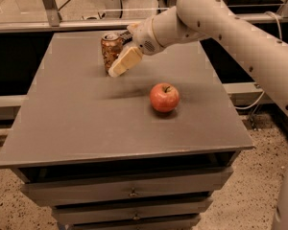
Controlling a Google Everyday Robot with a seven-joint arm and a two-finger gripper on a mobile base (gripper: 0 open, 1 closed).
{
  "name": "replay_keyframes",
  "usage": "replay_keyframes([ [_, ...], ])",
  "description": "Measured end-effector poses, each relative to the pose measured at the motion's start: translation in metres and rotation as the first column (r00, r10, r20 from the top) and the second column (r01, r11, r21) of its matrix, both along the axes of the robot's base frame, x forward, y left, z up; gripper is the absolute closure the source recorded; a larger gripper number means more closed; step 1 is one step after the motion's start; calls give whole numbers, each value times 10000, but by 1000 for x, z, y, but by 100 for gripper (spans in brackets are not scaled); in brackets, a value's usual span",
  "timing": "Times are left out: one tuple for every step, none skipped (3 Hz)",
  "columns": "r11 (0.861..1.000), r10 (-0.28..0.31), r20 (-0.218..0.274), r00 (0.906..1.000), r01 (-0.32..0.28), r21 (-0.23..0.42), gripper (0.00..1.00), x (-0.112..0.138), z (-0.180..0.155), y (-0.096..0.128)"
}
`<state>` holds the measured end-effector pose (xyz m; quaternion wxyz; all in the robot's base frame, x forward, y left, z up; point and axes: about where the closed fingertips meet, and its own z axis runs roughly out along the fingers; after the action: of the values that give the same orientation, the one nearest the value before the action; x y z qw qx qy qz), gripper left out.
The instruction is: Knock orange can over
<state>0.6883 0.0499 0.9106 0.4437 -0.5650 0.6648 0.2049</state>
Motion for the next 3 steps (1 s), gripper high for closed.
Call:
replay_keyframes([
  [9978,370,-152,9992,-361,556,0,0,-10,10],
  [9871,1172,-193,9929,-1143,1119,0,-14,-10,33],
  [9637,2149,15,9766,-2123,1620,0,-37,4,58],
])
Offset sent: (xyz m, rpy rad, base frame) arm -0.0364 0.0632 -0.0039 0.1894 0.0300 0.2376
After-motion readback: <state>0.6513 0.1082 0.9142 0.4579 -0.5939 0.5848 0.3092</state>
